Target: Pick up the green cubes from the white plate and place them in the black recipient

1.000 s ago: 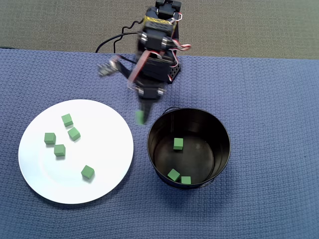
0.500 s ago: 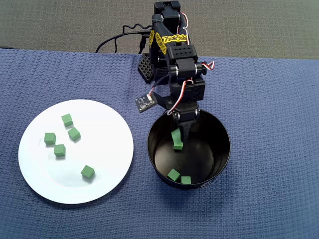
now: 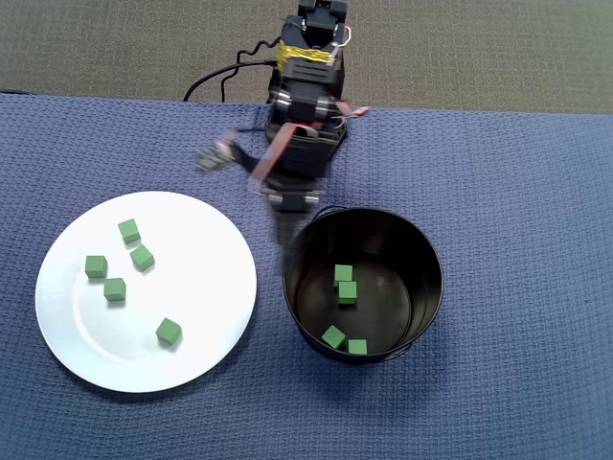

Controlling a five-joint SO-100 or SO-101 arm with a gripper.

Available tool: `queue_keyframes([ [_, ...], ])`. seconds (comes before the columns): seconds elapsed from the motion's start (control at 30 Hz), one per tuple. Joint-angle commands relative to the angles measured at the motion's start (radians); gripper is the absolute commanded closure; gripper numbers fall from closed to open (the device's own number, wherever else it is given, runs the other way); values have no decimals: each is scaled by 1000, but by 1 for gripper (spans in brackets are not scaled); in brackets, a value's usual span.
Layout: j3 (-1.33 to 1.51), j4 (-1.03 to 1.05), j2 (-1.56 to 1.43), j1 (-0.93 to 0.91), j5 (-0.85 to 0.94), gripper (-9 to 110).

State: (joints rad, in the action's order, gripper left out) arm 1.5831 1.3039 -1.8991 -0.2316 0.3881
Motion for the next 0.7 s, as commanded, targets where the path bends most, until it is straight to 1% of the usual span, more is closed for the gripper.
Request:
queue_keyframes([
  [0.0, -11, -51, 21, -213, 167, 77],
  [0.17, 87, -222, 144, -408, 437, 78],
  [0.27, 146, -364, 227, -482, 620, 76],
  [0.33, 166, -440, 278, -518, 703, 76],
  [0.47, 147, -448, 330, -563, 859, 76],
  [0.67, 166, -433, 376, -597, 1197, 75],
])
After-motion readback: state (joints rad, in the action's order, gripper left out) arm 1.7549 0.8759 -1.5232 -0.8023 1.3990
